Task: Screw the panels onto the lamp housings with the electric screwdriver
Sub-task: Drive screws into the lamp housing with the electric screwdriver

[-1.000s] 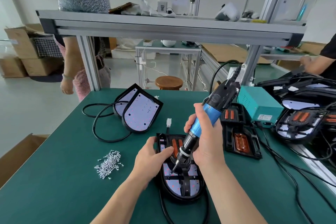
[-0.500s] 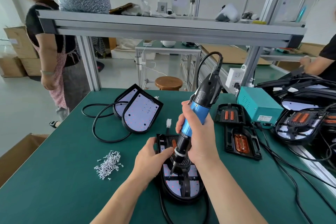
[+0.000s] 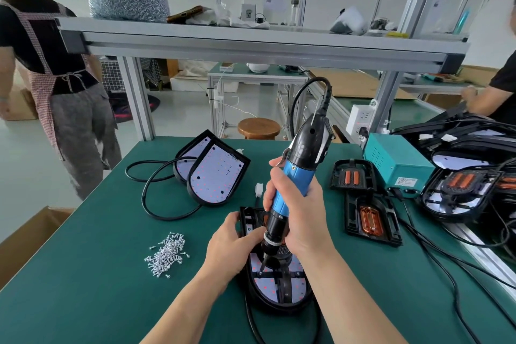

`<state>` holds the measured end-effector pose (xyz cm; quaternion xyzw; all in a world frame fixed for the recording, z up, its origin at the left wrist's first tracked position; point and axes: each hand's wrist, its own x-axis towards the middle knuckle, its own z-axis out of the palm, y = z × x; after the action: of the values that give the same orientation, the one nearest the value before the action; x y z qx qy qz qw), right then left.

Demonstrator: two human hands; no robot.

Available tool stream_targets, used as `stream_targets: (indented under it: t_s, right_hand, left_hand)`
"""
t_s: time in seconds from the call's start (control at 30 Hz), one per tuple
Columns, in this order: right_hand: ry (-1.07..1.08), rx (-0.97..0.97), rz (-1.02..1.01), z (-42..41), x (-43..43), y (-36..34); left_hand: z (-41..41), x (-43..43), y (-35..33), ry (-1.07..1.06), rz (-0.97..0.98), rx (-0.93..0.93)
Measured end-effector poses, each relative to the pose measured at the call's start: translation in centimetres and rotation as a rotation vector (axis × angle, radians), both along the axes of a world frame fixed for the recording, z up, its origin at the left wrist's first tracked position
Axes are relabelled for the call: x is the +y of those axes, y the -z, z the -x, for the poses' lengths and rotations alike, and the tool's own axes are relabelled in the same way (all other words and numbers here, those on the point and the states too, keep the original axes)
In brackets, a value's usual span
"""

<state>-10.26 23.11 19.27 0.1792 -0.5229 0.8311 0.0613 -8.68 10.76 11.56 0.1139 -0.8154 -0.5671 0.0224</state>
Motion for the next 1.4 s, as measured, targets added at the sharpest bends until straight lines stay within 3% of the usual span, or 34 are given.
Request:
stream_targets:
  t_s: [0.63, 1.27, 1.4]
  right_hand:
    - [0.031, -0.039, 0.002, 1.0, -0.1, 1.0]
    - [-0.264, 0.035, -0.058, 0.8, -0.2, 0.8]
    - [-0.296, 0.042, 0.016, 0.8, 0.4, 0.7]
  left_hand:
    - [-0.2, 0.3, -0.3, -0.015, -0.006, -0.017]
    - [0.0, 0.3, -0.5, -0.008, 0.014, -0.057]
    - [0.1, 0.2, -0.7, 0.018, -0.008, -0.048]
